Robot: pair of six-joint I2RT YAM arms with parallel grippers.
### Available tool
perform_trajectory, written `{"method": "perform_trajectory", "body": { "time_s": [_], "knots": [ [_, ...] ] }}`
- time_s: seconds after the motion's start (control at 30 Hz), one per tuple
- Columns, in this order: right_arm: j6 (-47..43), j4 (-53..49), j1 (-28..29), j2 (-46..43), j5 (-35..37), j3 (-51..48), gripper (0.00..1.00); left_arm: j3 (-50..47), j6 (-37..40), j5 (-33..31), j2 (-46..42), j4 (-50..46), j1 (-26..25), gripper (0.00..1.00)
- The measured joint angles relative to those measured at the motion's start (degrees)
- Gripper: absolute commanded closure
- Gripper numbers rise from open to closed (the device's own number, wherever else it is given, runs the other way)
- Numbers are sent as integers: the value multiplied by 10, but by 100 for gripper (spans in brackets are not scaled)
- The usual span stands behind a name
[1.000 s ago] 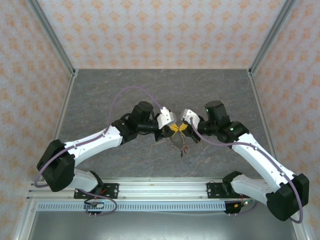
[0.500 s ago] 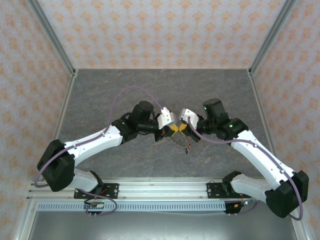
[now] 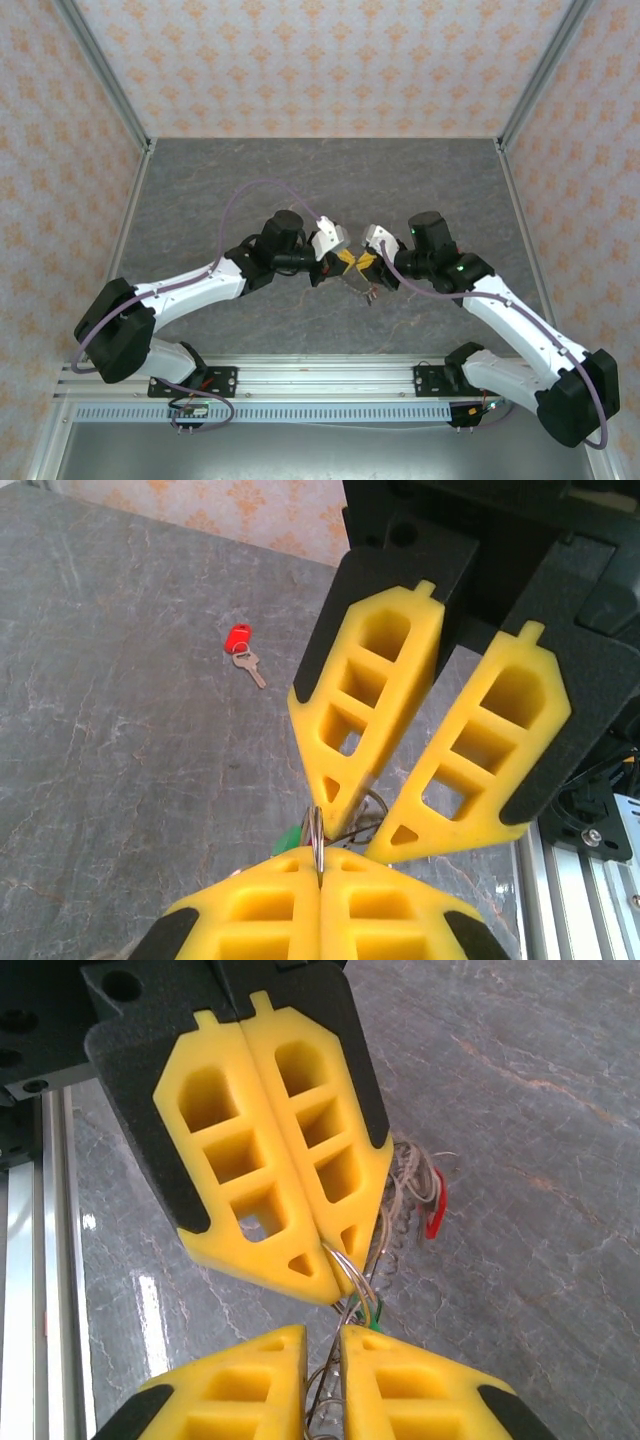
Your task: Put the keys on the keyring
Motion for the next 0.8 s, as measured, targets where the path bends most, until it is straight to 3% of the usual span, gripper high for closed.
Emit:
{"method": "perform_trajectory", "body": {
  "time_s": [0.47, 0.8],
  "knots": [
    [140, 191, -4, -5, -21, -112, 84, -28, -40, -30, 14, 37, 1, 100],
    [223, 292, 11, 27, -35, -132, 82, 7, 37, -74, -6, -84, 1, 100]
  ]
}}
